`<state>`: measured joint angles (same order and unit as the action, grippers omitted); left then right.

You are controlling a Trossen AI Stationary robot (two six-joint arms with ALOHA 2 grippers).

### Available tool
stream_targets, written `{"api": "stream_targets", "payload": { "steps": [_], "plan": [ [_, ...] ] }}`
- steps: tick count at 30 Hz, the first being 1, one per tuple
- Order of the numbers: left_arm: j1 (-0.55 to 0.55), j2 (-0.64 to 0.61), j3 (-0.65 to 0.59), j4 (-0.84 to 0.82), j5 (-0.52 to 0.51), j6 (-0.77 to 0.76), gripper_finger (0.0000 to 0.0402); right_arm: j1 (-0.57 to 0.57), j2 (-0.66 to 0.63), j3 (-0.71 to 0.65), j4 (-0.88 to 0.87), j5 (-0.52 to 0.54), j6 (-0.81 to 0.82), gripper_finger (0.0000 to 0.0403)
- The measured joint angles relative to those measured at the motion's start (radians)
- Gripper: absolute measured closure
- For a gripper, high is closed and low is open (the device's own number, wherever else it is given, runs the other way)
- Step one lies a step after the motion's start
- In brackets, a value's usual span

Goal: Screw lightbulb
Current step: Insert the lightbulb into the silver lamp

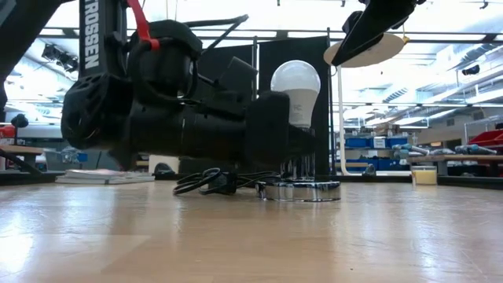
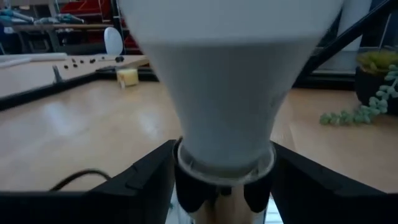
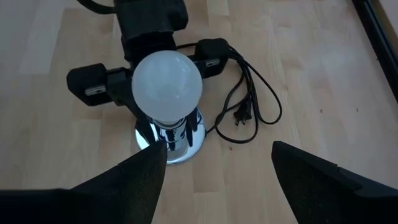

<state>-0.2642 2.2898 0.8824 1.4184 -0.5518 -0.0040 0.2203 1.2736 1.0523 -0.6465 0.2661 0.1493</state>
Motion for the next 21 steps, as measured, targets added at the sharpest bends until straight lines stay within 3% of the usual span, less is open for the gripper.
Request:
{"api": "stream_targets", "payload": {
  "steps": [5,13,21],
  "plan": [
    [0.0,0.0,0.002,-0.004,0.0,0.003,0.0177,0.0,0.0,0.0,-0.003,0.0,-0.001,0.0104],
    [0.0,0.0,0.011,-0.008,0.001,0.026,0.0231,0.0,0.0,0.0,-0.003,0.0,-0.003,0.0104],
    [0.0,0.0,0.012,-0.02,0.002,0.023,0.0218,0.0,0.002,0.045,-0.053,0.001,-0.022,0.0104]
  ]
}}
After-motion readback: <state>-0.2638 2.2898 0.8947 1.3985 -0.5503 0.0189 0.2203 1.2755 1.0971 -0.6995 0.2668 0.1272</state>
